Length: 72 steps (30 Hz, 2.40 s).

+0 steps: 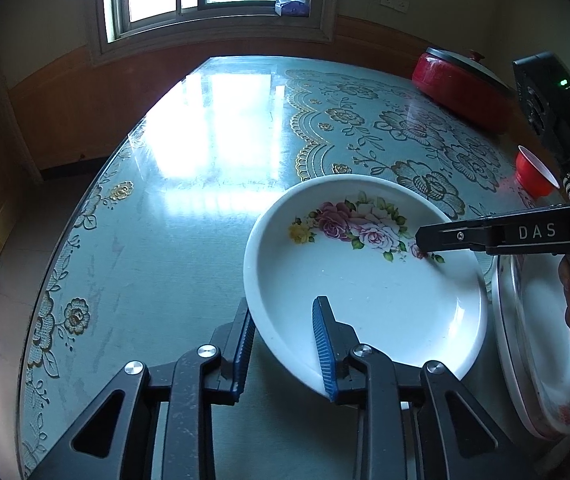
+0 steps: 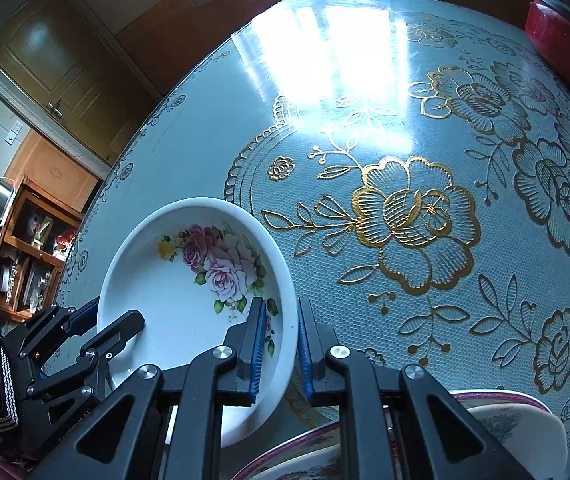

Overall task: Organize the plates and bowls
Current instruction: 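Close the left gripper on the pink-rose bowl rim and lift it, then carry the pink-rose bowl over the stacked plates and lower it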

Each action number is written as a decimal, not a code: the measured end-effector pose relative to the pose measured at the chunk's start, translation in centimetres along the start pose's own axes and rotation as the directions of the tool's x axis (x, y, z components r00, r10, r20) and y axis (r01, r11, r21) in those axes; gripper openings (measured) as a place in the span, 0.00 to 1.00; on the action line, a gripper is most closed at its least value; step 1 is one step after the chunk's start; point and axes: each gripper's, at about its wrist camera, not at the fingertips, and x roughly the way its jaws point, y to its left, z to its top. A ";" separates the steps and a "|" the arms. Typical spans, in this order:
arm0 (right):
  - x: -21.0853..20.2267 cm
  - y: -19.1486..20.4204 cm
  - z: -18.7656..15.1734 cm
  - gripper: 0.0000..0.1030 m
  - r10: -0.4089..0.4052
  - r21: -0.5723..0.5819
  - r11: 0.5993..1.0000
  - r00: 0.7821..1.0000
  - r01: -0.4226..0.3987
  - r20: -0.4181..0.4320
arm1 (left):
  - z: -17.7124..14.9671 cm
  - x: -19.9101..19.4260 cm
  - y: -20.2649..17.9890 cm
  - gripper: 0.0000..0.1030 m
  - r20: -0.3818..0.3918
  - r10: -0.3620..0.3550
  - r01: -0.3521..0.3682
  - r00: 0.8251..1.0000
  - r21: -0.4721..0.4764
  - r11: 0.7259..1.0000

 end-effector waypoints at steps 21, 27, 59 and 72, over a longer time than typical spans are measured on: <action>-1.2 0.1 -0.7 0.10 0.102 0.057 0.993 0.994 -0.105 0.043 | -0.4 -1.8 2.9 0.25 0.045 -0.095 0.101 0.994 -0.162 0.982; -2.5 0.1 -1.5 0.09 0.128 0.082 0.987 0.988 -0.136 0.090 | -0.1 -2.8 3.3 0.25 0.094 -0.114 0.129 0.989 -0.176 0.976; -14.3 -8.1 -16.5 0.09 -0.128 0.481 0.876 0.938 -0.046 0.322 | 1.9 -4.5 -11.1 0.25 0.019 -0.442 0.425 0.897 0.240 0.873; -14.8 -9.0 -19.3 0.10 -0.209 0.537 0.842 0.946 0.044 0.249 | 0.5 -3.0 -13.6 0.25 -0.108 -0.474 0.484 0.874 0.276 0.830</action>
